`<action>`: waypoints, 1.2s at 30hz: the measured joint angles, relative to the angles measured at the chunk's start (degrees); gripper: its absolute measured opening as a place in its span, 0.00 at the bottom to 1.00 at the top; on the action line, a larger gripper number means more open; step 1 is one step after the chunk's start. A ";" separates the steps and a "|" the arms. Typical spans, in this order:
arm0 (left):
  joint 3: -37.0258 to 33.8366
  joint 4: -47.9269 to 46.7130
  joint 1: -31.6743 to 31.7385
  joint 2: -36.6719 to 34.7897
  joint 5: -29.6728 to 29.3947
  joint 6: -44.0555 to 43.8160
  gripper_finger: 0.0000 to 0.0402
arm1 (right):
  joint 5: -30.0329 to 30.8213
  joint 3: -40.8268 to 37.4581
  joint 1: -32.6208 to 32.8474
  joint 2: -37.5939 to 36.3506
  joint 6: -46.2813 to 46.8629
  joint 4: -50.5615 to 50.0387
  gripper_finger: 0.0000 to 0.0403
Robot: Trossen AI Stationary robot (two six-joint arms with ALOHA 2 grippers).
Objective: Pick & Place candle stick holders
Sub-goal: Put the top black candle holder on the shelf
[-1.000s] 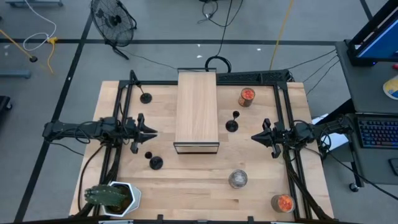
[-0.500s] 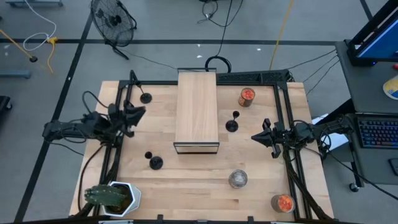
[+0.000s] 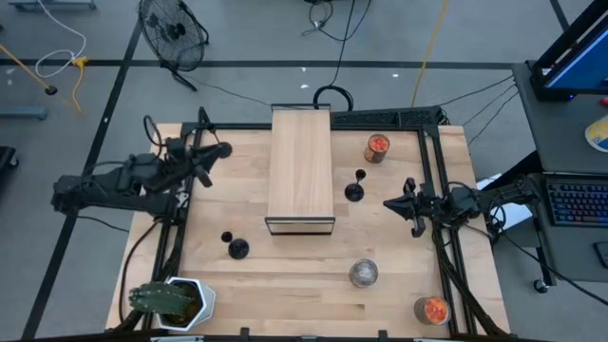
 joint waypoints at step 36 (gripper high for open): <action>22.90 -40.00 28.10 31.93 4.31 -15.87 0.20 | 0.30 0.01 0.02 0.00 0.05 0.00 0.00</action>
